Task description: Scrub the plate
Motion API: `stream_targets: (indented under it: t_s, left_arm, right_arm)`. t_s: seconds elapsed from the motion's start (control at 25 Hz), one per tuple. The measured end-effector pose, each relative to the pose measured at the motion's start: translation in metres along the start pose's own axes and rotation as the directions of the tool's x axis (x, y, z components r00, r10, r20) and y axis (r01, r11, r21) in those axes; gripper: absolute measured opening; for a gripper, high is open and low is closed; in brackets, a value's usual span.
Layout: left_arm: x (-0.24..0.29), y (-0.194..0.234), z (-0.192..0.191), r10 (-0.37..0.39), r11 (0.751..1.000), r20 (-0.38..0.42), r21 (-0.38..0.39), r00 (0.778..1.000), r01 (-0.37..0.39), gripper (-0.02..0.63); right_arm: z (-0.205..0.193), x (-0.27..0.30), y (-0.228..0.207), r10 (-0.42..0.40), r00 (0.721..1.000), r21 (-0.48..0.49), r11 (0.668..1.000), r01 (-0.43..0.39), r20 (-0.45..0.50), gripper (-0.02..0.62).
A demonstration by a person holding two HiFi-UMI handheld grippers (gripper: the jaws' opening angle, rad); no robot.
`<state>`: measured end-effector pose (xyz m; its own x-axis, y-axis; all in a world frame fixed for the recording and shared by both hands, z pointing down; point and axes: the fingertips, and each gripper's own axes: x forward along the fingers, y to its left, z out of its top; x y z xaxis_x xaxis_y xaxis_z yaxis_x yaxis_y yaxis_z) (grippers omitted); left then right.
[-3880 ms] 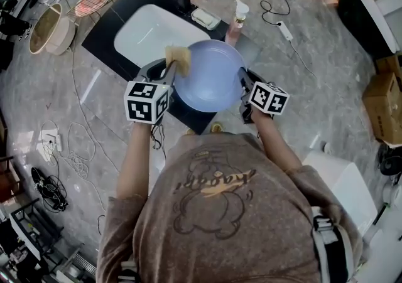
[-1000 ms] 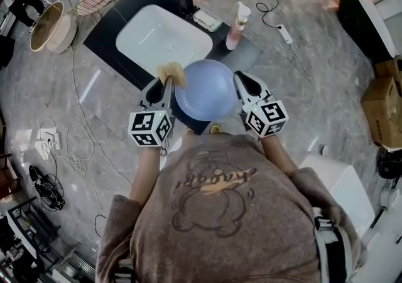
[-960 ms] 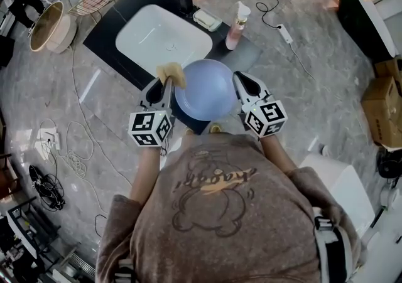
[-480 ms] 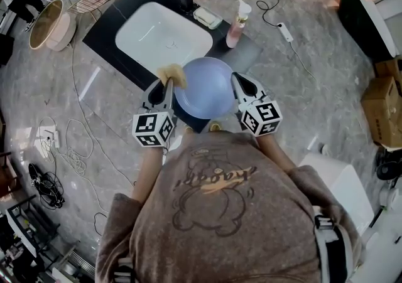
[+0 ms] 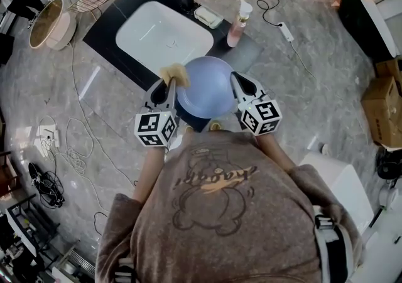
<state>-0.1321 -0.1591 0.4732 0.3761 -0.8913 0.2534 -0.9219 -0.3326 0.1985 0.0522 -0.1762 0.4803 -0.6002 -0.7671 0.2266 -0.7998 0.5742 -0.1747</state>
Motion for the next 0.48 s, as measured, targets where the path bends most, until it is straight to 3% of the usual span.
stream_targets:
  t_s: [0.48]
  left_arm:
    - [0.0021,-0.0041,-0.0010,-0.007,1.000,-0.004,-0.002,1.000,0.007,0.063]
  right_arm:
    - [-0.0034,0.0004,0.0000,-0.003,1.000,-0.001,1.000,0.003,-0.007,-0.002]
